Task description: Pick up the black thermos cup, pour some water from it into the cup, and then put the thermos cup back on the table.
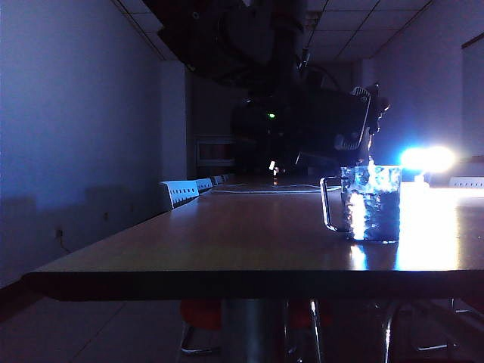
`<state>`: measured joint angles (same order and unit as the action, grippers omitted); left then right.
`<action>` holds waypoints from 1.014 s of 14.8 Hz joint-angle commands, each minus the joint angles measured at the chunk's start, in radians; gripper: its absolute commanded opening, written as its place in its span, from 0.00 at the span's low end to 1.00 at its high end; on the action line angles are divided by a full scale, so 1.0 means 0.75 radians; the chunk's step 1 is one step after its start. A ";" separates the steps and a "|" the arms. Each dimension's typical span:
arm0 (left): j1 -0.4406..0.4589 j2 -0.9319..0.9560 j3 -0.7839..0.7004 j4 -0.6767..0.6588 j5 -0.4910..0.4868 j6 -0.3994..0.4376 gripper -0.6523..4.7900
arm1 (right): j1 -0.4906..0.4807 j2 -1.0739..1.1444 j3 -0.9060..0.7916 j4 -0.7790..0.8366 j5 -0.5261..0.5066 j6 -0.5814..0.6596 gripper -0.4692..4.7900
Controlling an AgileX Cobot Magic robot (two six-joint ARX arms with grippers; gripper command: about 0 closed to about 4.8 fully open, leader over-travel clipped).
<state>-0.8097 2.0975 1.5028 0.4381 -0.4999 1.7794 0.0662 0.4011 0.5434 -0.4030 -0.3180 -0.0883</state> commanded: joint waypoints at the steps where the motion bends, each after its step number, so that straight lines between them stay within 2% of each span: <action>1: -0.003 -0.013 0.013 0.048 -0.002 0.001 0.67 | -0.001 0.000 0.006 0.013 -0.009 -0.002 0.08; 10: -0.003 -0.013 0.018 0.047 -0.007 0.007 0.67 | -0.001 0.001 0.006 0.013 -0.009 -0.002 0.08; 15: -0.003 -0.013 0.018 0.047 -0.017 0.062 0.67 | -0.001 0.001 0.006 0.013 -0.009 -0.003 0.08</action>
<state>-0.8097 2.0975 1.5078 0.4381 -0.5022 1.8168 0.0662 0.4011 0.5434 -0.4030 -0.3183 -0.0883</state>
